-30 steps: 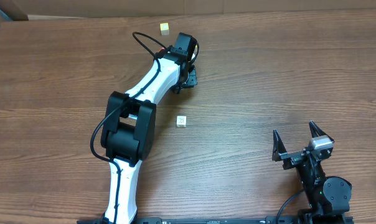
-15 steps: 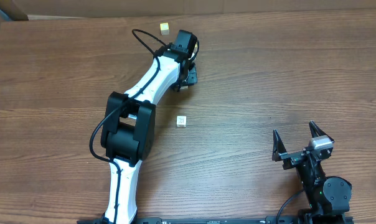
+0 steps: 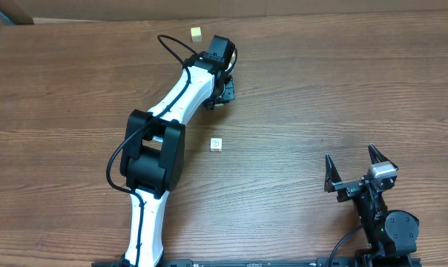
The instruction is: Flip 5 blocks
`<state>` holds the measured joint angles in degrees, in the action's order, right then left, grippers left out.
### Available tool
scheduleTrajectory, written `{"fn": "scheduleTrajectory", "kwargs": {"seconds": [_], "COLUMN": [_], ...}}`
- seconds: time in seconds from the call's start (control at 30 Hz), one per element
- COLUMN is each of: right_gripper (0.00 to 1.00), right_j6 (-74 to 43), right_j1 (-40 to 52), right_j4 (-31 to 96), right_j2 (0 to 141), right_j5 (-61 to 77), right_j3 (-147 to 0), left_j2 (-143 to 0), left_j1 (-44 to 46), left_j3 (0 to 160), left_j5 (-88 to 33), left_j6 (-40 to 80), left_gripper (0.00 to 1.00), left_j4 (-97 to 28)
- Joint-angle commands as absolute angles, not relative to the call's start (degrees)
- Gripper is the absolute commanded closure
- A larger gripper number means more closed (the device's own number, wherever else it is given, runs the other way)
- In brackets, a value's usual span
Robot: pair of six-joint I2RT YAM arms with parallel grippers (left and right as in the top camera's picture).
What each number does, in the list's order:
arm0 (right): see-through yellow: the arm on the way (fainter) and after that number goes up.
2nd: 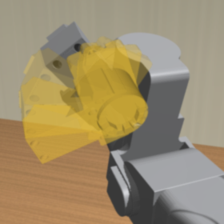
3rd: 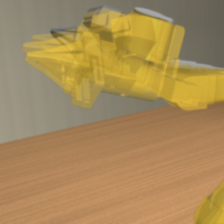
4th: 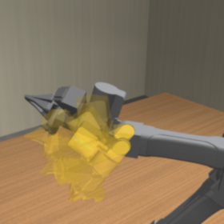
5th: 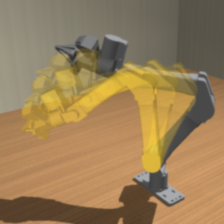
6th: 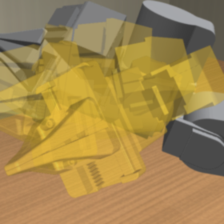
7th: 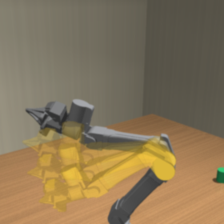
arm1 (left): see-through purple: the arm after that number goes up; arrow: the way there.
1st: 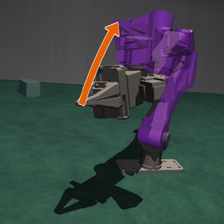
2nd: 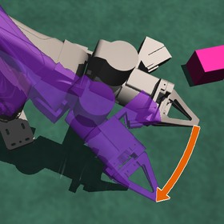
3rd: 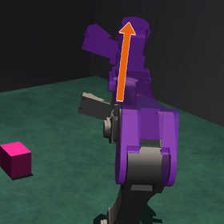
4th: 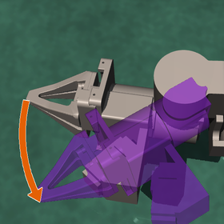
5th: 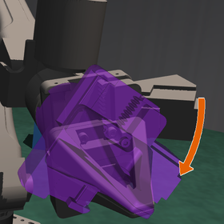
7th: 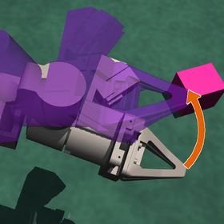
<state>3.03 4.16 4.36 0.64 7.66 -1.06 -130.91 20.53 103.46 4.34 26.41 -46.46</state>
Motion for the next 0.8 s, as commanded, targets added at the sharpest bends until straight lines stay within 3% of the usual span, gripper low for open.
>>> {"fn": "scheduleTrajectory", "kwargs": {"seconds": [0.0, 0.13, 0.23, 0.4, 0.77], "right_gripper": [0.0, 0.0, 0.0, 0.0, 0.0], "right_j6": [3.25, 3.25, 3.25, 3.25, 3.25], "right_j1": [3.99, 3.99, 3.99, 3.99, 3.99], "right_j4": [4.16, 4.16, 4.16, 4.16, 4.14], "right_j2": [0.27, 0.27, 0.27, 0.27, 0.27], "right_j5": [7.81, 7.81, 7.81, 7.81, 7.79], "right_j3": [-0.47, -0.47, -0.47, -0.47, -0.47], "left_j2": [-131.13, -130.58, -128.49, -121.82, -107.26], "left_j1": [20.6, 20.6, 20.6, 20.67, 20.64], "left_j3": [104.79, 105.49, 106.91, 107.48, 107.46], "left_j5": [4.86, 4.89, 4.89, 4.91, 5.1], "left_j6": [25.28, 25.26, 23.94, 23.77, 21.82], "left_gripper": [0.75, 0.74, 0.83, 0.87, 0.84], "left_j4": [-46.57, -47.7, -50.15, -55.33, -77.17]}}
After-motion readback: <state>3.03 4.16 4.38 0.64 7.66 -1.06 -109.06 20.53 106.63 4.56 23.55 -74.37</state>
